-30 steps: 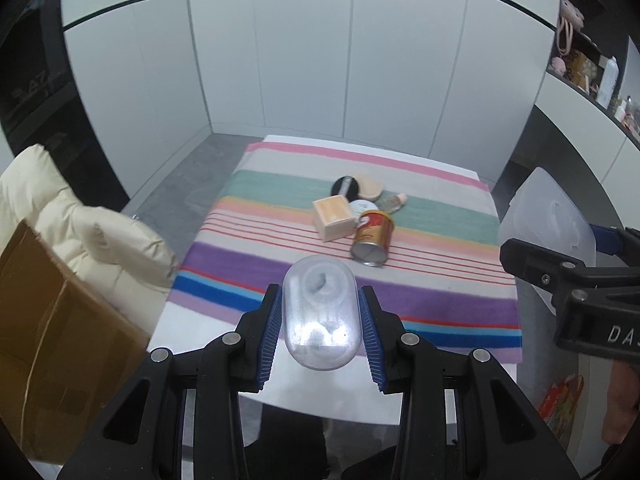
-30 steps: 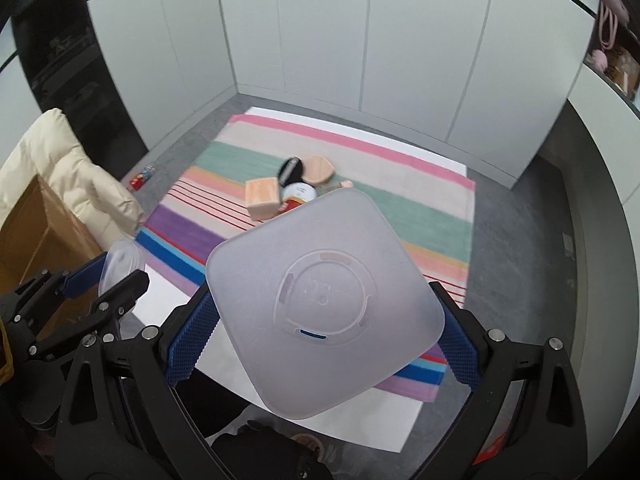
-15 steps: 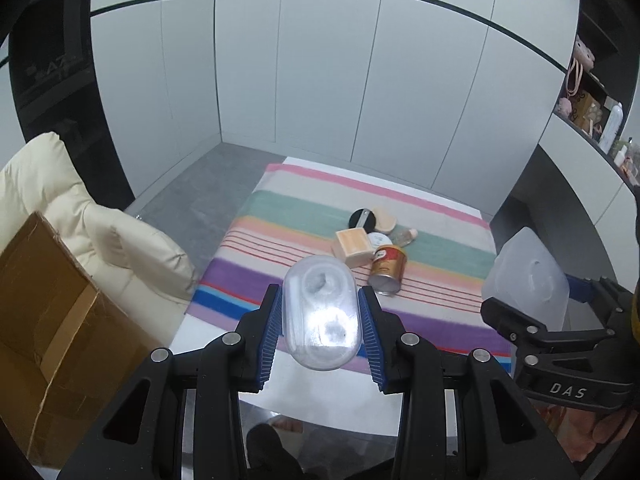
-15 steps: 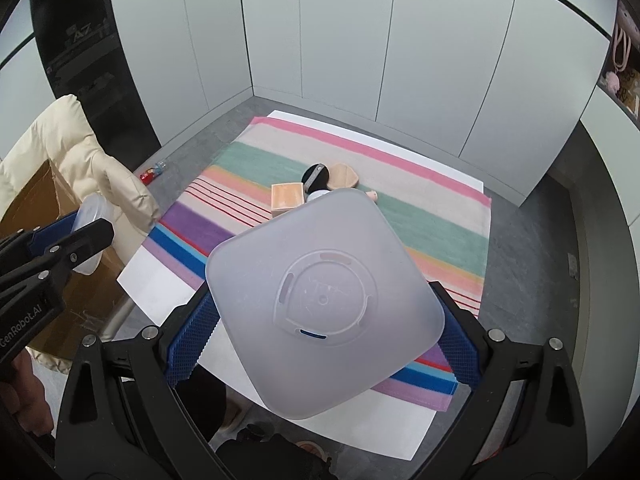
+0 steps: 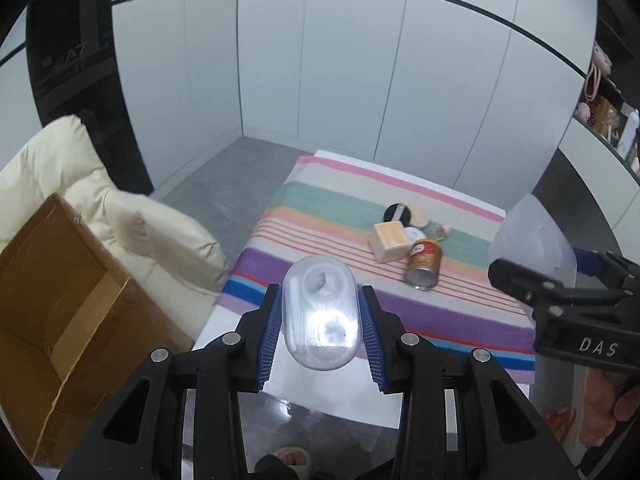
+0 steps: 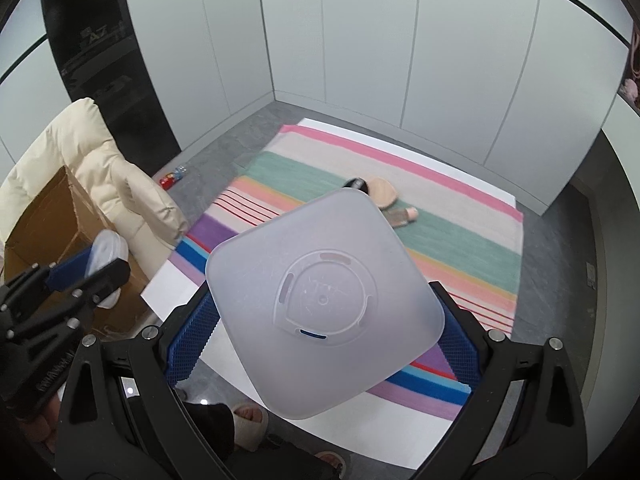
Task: Organize objects
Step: 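Lift the clear case and frosted lid with both grippers and carry them over the cardboard box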
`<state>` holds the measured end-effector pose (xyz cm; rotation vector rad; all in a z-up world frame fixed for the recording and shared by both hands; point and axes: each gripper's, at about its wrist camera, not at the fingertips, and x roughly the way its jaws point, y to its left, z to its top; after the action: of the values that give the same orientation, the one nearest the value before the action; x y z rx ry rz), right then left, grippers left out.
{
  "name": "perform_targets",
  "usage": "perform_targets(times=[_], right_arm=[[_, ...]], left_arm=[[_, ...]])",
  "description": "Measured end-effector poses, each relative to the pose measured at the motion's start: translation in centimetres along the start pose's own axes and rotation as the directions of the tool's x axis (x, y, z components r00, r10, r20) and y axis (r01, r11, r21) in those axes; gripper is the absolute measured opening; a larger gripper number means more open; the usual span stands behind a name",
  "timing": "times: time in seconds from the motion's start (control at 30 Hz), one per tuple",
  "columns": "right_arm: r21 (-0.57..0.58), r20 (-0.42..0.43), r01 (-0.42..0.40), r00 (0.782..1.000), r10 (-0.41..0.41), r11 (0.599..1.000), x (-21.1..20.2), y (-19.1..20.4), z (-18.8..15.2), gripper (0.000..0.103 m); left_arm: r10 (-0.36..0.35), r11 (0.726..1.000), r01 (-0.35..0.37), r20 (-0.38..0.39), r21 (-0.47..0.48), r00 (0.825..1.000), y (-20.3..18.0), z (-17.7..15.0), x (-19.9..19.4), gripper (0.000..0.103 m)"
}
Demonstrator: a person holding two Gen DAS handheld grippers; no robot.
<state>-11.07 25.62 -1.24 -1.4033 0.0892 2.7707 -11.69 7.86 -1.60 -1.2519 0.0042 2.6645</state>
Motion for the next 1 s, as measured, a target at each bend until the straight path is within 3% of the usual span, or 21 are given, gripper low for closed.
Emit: perform_targets(times=[0.47,1.0], right_arm=[[-0.111,0.006,-0.068,0.998,0.069,0.991,1.5,7.9,2.0,0.099],[-0.244,-0.005,-0.176,0.984,0.18,0.954,2.2,18.3,2.9,0.099]], left_arm=[[0.065,0.994,-0.063,0.02,-0.087,0.998,6.8,-0.4,-1.4,0.039],[0.169,0.965,-0.158,0.031,-0.211,0.985,15.2,-1.3,-3.7,0.039]])
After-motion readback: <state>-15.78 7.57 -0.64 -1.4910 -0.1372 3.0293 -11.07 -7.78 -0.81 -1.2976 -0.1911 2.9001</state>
